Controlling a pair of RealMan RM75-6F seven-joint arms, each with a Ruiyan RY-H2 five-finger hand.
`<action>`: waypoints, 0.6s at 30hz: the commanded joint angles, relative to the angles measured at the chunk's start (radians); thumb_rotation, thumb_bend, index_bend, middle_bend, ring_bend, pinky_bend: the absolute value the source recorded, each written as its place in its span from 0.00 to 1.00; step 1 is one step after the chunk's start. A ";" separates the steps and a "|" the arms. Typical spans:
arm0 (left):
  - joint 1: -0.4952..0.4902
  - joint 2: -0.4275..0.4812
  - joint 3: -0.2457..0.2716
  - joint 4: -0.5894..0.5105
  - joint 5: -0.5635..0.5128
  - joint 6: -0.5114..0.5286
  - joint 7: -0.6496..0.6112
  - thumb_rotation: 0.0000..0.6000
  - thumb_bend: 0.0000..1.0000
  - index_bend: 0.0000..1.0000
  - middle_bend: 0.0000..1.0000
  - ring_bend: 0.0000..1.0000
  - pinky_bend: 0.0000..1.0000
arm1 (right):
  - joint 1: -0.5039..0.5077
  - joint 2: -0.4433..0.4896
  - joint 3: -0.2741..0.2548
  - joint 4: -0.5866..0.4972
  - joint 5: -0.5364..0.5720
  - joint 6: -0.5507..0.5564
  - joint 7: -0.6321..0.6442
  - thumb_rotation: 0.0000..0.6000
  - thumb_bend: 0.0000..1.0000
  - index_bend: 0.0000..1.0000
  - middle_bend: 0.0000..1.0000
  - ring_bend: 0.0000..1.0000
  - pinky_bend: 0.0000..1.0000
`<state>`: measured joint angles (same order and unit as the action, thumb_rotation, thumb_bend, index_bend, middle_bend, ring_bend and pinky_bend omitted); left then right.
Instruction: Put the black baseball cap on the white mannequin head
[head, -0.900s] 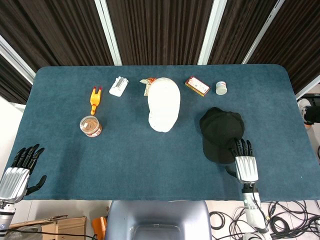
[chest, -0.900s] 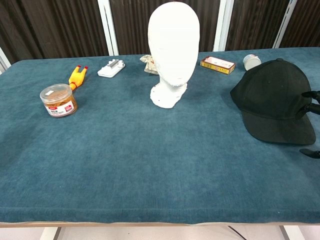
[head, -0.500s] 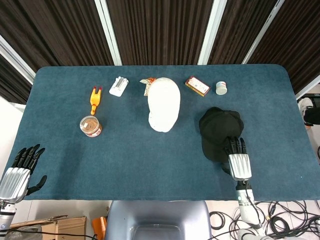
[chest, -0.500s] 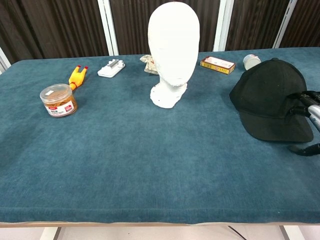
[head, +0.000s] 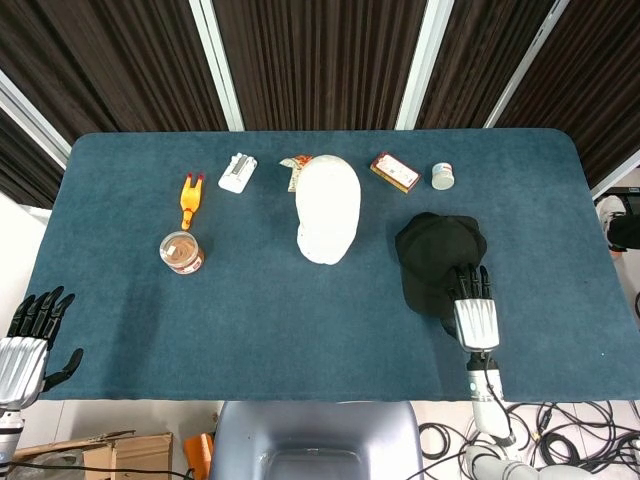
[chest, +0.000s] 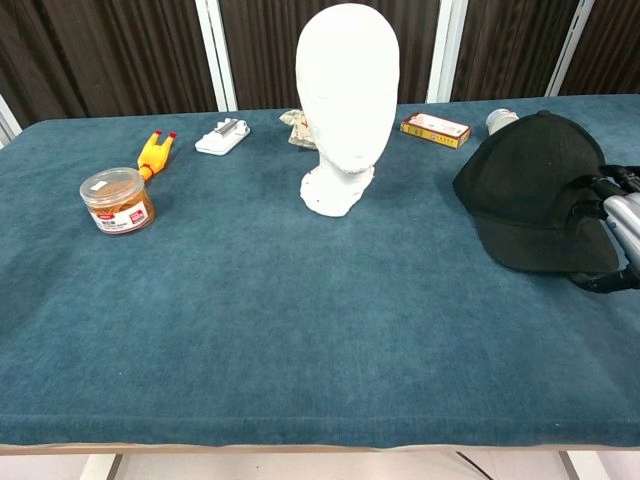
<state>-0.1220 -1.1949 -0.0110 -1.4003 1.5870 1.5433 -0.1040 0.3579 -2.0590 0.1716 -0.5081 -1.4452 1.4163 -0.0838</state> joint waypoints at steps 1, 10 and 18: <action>0.001 0.001 -0.001 0.000 0.000 0.002 -0.004 1.00 0.37 0.00 0.00 0.00 0.00 | 0.026 -0.031 0.017 0.062 0.007 0.007 0.017 1.00 0.16 0.51 0.14 0.00 0.00; 0.006 0.002 -0.003 0.003 0.002 0.009 -0.011 1.00 0.37 0.00 0.00 0.00 0.00 | 0.089 -0.052 0.054 0.147 0.028 0.010 0.070 1.00 0.21 0.53 0.17 0.00 0.00; 0.008 0.000 -0.003 0.005 0.003 0.010 -0.013 1.00 0.37 0.00 0.00 0.00 0.00 | 0.146 -0.036 0.100 0.158 0.066 -0.011 0.068 1.00 0.32 0.52 0.17 0.00 0.00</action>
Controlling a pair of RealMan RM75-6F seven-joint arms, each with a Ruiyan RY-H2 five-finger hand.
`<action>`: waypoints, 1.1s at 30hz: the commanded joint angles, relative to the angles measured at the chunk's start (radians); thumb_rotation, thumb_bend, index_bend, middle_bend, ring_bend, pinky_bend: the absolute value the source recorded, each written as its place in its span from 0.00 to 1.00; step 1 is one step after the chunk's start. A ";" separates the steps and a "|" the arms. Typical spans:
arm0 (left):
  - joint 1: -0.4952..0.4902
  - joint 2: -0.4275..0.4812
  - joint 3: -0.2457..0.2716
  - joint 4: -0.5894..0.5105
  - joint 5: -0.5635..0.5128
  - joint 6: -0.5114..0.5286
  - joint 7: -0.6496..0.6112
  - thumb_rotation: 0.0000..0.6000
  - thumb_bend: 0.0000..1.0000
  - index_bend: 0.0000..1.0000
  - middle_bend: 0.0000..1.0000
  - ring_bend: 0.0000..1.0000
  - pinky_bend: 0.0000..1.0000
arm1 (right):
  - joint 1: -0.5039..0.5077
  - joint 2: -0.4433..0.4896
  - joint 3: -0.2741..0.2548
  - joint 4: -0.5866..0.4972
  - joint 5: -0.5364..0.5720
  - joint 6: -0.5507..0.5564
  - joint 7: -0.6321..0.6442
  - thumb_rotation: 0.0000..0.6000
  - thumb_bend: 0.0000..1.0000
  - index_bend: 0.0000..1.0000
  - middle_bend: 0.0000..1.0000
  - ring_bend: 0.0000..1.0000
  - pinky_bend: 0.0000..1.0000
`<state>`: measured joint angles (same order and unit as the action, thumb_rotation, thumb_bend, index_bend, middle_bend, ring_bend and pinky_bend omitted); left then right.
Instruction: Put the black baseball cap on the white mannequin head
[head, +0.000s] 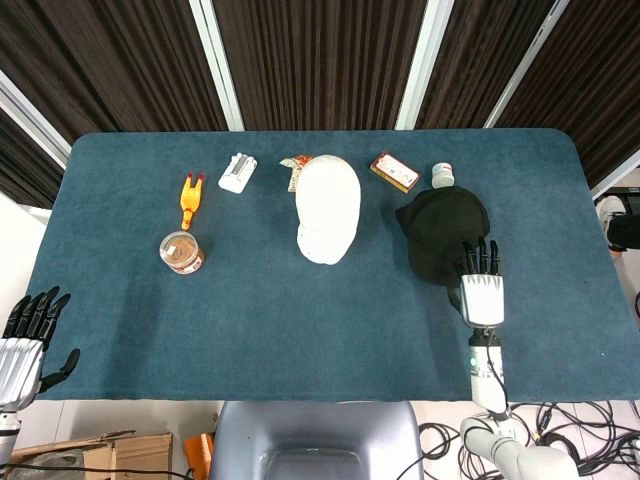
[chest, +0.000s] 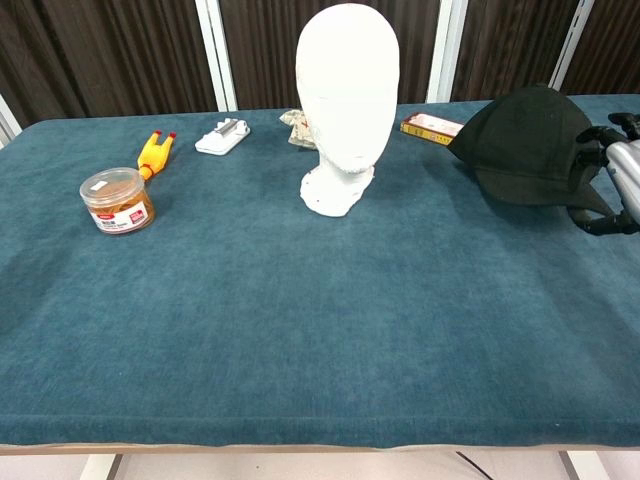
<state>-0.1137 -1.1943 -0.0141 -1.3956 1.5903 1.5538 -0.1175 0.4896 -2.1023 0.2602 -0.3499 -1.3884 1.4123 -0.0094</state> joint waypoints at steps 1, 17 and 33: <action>0.000 -0.001 0.000 0.001 0.000 -0.001 0.001 1.00 0.37 0.00 0.00 0.00 0.00 | 0.021 0.010 0.016 -0.003 0.013 -0.009 -0.007 1.00 0.32 0.52 0.17 0.00 0.00; -0.001 -0.003 0.000 0.006 0.000 -0.007 0.001 1.00 0.37 0.00 0.00 0.00 0.00 | 0.085 0.044 0.054 -0.012 0.055 -0.029 -0.024 1.00 0.40 0.82 0.57 0.55 0.79; -0.004 -0.006 0.000 0.009 0.003 -0.015 0.000 1.00 0.37 0.00 0.00 0.00 0.00 | 0.104 0.119 0.039 -0.015 0.019 0.087 0.055 1.00 0.41 0.94 0.70 0.73 0.98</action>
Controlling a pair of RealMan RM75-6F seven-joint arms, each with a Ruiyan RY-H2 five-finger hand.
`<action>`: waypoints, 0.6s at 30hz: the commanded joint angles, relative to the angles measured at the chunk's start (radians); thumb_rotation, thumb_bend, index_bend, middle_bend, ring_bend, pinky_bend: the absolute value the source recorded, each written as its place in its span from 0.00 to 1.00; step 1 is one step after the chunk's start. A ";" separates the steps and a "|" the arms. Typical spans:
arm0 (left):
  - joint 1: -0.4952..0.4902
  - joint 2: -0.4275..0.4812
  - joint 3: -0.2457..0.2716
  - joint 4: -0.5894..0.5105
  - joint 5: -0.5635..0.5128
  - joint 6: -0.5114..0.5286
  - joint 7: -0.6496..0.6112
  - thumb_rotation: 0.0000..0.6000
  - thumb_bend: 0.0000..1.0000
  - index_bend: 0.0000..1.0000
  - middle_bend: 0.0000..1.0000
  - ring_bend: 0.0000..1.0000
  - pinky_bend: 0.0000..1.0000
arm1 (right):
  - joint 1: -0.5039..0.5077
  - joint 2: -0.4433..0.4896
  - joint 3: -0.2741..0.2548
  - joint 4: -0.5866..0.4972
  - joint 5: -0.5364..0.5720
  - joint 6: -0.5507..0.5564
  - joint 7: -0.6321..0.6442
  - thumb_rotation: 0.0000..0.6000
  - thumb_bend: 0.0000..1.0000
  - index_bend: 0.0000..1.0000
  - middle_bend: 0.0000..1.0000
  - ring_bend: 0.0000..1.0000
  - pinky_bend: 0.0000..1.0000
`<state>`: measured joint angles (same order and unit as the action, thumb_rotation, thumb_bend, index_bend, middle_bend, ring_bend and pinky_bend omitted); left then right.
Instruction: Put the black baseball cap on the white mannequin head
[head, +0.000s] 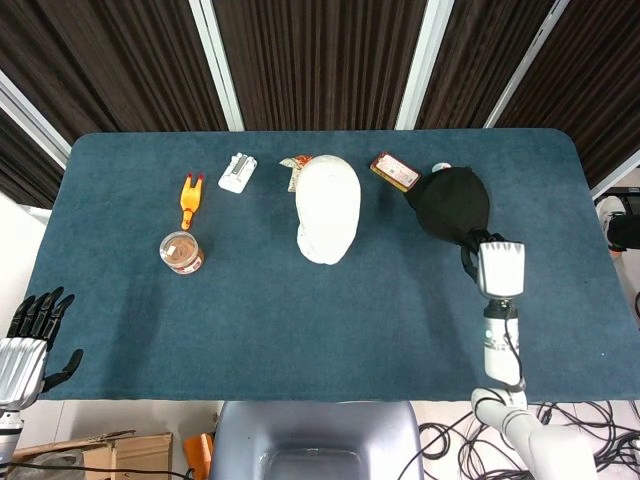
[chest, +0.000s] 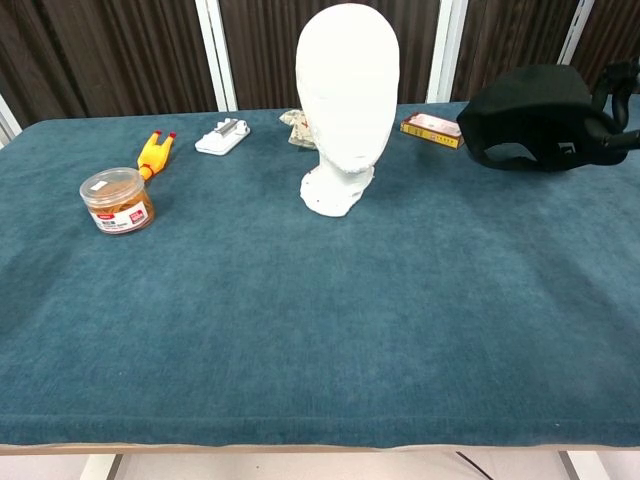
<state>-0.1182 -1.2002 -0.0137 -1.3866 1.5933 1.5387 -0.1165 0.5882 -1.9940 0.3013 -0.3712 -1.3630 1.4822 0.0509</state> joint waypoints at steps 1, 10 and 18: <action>0.000 0.000 0.000 0.001 0.000 0.000 -0.001 1.00 0.37 0.00 0.00 0.00 0.00 | 0.009 0.017 -0.002 0.008 -0.009 0.027 -0.011 1.00 0.41 0.94 0.70 0.74 0.98; 0.001 0.002 0.002 0.002 0.003 0.001 -0.008 1.00 0.37 0.00 0.00 0.00 0.00 | 0.059 0.124 0.017 -0.031 -0.030 0.163 -0.140 1.00 0.42 0.95 0.71 0.74 0.99; -0.003 -0.002 0.002 0.001 0.003 -0.006 -0.004 1.00 0.37 0.00 0.00 0.00 0.00 | 0.142 0.270 0.027 -0.191 -0.082 0.245 -0.355 1.00 0.41 0.96 0.71 0.75 0.99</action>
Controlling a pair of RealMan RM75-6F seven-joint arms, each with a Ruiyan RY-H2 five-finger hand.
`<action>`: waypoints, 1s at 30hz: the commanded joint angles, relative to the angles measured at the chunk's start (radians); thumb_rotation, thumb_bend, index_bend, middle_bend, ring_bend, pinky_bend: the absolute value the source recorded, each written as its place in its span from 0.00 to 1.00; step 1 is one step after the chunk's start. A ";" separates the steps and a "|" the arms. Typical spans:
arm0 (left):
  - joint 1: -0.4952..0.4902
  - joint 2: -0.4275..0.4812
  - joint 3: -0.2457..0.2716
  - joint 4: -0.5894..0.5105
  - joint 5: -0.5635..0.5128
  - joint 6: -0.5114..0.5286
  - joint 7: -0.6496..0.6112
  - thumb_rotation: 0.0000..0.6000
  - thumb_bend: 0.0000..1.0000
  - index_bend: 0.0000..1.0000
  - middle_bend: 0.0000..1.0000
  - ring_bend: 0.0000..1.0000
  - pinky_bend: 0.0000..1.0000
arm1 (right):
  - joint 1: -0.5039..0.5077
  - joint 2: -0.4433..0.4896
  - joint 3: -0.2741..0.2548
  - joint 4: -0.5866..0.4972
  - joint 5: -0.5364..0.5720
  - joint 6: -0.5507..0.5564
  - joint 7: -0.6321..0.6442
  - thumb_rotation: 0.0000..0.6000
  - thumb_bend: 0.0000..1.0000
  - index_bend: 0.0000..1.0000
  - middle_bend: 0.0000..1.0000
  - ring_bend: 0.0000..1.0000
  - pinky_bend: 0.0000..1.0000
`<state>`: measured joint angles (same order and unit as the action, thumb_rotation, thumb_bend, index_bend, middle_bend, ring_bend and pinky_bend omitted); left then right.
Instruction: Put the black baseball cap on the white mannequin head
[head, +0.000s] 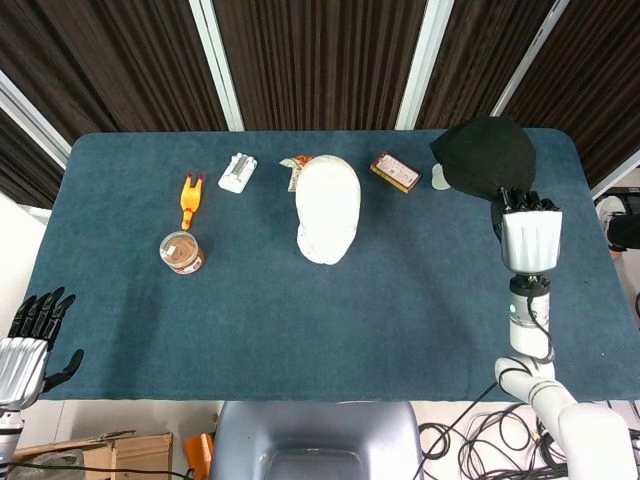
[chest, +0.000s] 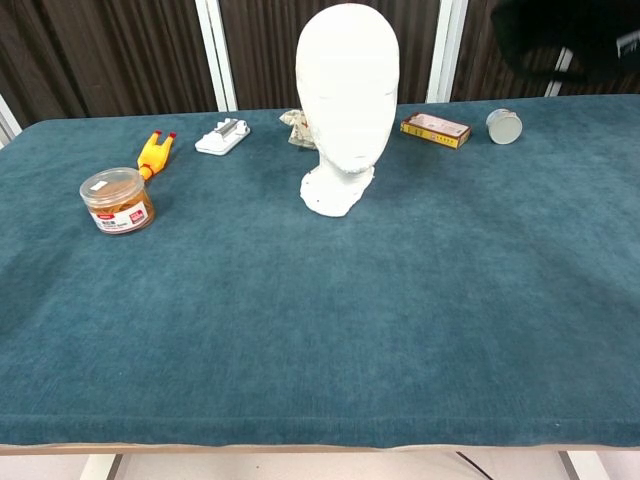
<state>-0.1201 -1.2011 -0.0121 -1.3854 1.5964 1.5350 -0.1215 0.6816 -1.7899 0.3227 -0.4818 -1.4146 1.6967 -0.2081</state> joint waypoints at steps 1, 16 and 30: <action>-0.003 -0.001 0.000 -0.001 0.000 -0.005 0.003 1.00 0.37 0.00 0.00 0.00 0.00 | 0.063 0.081 0.009 -0.110 -0.037 0.032 -0.127 1.00 0.41 0.96 0.71 0.75 0.99; -0.007 0.002 -0.004 0.001 -0.008 -0.012 -0.001 1.00 0.37 0.00 0.00 0.00 0.00 | 0.307 0.108 -0.006 -0.358 -0.191 -0.062 -0.544 1.00 0.41 0.96 0.72 0.75 0.99; -0.001 0.012 -0.003 -0.002 -0.002 0.003 -0.017 1.00 0.37 0.00 0.00 0.00 0.00 | 0.272 0.001 -0.086 -0.234 -0.218 -0.066 -0.508 1.00 0.41 0.96 0.72 0.75 0.99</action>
<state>-0.1207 -1.1894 -0.0148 -1.3872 1.5950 1.5386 -0.1387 0.9618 -1.7810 0.2443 -0.7240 -1.6301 1.6285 -0.7258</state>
